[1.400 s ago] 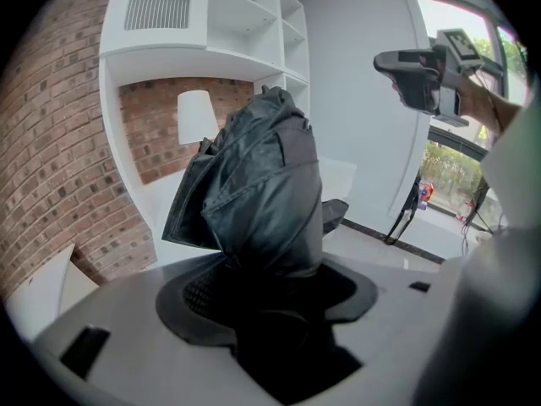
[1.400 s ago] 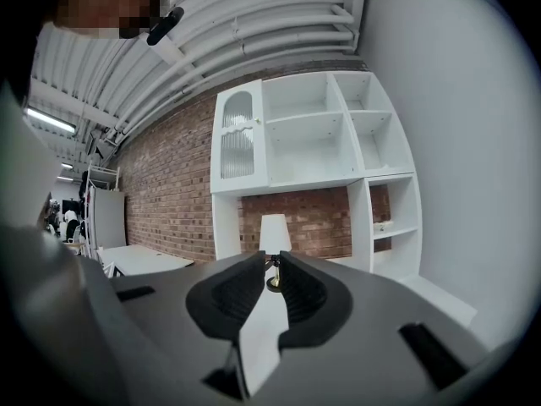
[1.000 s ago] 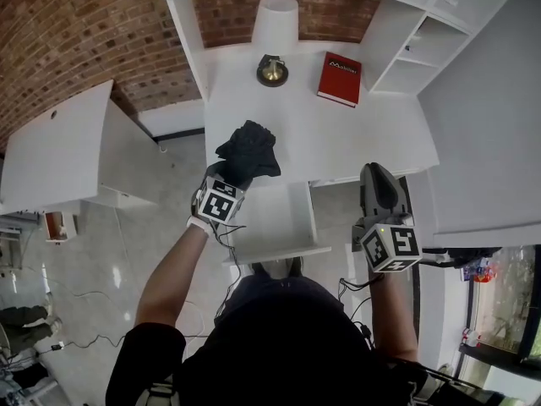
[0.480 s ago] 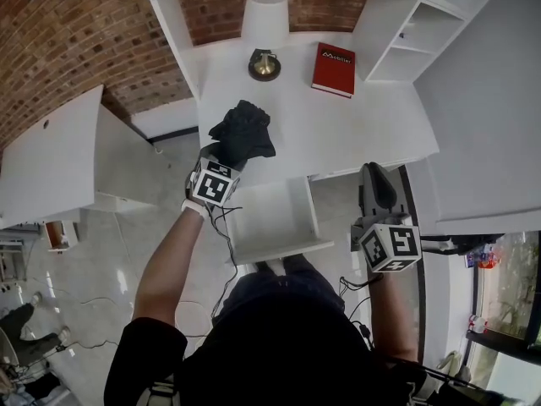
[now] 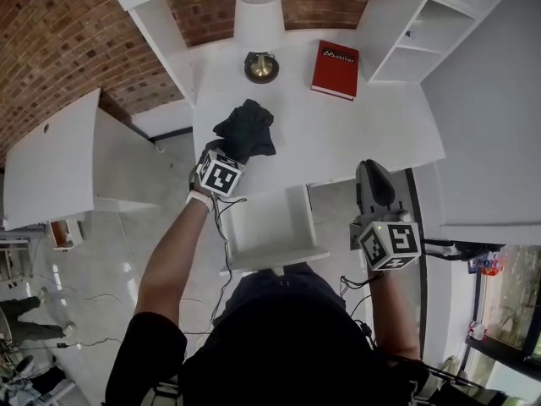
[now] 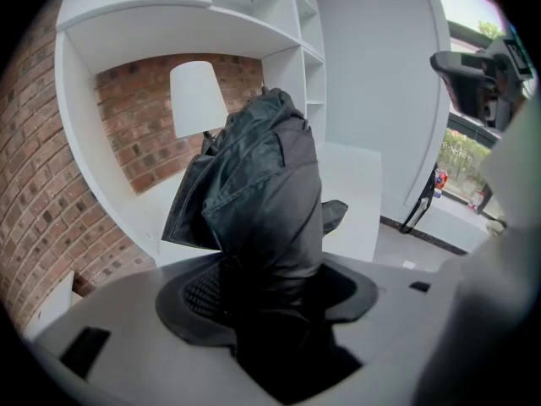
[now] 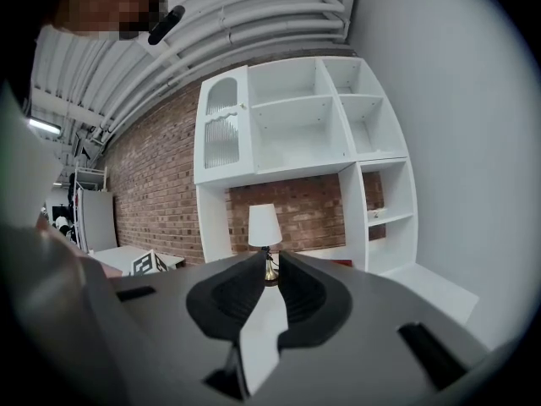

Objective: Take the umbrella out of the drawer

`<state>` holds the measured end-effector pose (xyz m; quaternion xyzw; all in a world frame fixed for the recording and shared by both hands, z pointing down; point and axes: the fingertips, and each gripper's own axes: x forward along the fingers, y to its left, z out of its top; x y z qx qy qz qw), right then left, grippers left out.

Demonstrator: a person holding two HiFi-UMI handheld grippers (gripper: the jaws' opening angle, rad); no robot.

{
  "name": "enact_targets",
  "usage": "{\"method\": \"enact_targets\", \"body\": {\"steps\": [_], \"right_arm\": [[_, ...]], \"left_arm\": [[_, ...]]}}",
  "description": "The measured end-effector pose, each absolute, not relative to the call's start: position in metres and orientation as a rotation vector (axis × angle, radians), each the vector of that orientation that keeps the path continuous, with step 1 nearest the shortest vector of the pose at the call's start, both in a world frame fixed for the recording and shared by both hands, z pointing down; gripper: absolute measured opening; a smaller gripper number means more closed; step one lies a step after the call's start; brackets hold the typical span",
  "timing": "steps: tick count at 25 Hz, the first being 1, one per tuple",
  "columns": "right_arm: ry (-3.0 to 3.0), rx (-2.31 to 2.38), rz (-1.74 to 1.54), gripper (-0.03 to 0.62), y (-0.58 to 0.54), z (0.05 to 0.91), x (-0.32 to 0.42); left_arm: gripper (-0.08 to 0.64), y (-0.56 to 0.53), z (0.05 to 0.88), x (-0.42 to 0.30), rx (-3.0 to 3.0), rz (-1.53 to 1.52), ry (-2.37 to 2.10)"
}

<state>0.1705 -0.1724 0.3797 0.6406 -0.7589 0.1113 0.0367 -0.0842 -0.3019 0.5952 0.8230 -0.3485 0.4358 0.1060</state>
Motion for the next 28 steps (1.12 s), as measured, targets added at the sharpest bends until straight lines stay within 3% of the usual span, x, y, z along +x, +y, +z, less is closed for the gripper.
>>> {"method": "enact_targets", "body": {"steps": [15, 28], "right_arm": [[-2.276, 1.953, 0.452, 0.043, -0.220, 0.420, 0.229], [-2.269, 1.917, 0.549, 0.043, -0.248, 0.454, 0.237]], "left_arm": [[0.268, -0.342, 0.671, -0.041, 2.346, 1.556, -0.876], [0.275, -0.350, 0.713, -0.043, 2.255, 1.742, -0.753]]}}
